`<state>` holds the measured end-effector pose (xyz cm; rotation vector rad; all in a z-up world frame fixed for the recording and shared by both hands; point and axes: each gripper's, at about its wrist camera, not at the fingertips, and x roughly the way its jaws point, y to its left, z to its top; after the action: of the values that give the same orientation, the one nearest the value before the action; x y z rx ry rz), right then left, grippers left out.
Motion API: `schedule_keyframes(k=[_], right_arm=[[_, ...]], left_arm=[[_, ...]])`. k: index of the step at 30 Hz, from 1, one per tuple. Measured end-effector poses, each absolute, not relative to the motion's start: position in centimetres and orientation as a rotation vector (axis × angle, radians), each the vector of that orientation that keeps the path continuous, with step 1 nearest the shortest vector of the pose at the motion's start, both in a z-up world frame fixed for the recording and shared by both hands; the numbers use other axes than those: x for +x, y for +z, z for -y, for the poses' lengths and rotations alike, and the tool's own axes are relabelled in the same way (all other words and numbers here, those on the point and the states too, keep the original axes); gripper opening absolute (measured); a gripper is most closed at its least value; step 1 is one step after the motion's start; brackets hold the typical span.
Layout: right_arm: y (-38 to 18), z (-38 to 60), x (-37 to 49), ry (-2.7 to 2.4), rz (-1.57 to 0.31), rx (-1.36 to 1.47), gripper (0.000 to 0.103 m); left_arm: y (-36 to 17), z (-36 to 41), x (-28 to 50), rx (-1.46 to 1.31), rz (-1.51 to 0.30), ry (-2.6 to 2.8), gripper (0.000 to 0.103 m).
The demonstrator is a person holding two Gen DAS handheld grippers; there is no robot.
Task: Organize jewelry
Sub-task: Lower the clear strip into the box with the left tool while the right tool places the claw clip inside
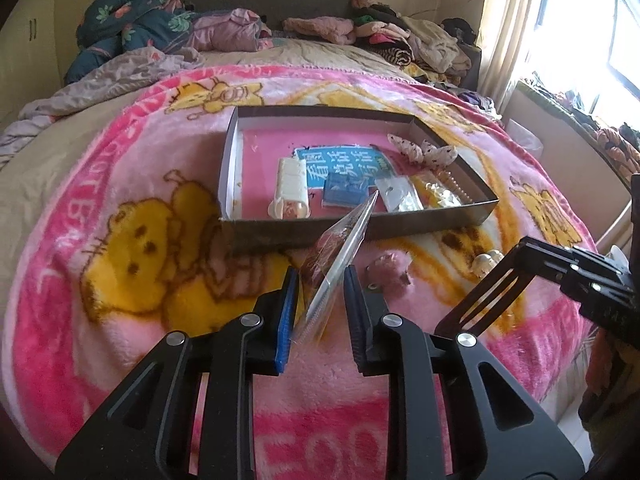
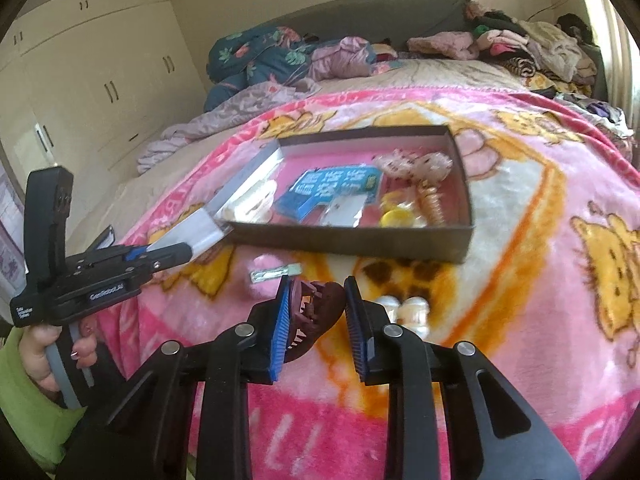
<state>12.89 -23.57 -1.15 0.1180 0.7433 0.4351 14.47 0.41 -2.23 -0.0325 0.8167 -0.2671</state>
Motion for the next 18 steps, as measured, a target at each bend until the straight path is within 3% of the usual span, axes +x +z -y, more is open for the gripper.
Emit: schedule_keyframes(k=[18], right_arm=[[3.2, 26.8, 15.1, 0.377, -0.630, 0.124, 0.025]], left_arm=[[0.3, 1.2, 15.6, -0.018, -0.772, -0.257, 0.016]])
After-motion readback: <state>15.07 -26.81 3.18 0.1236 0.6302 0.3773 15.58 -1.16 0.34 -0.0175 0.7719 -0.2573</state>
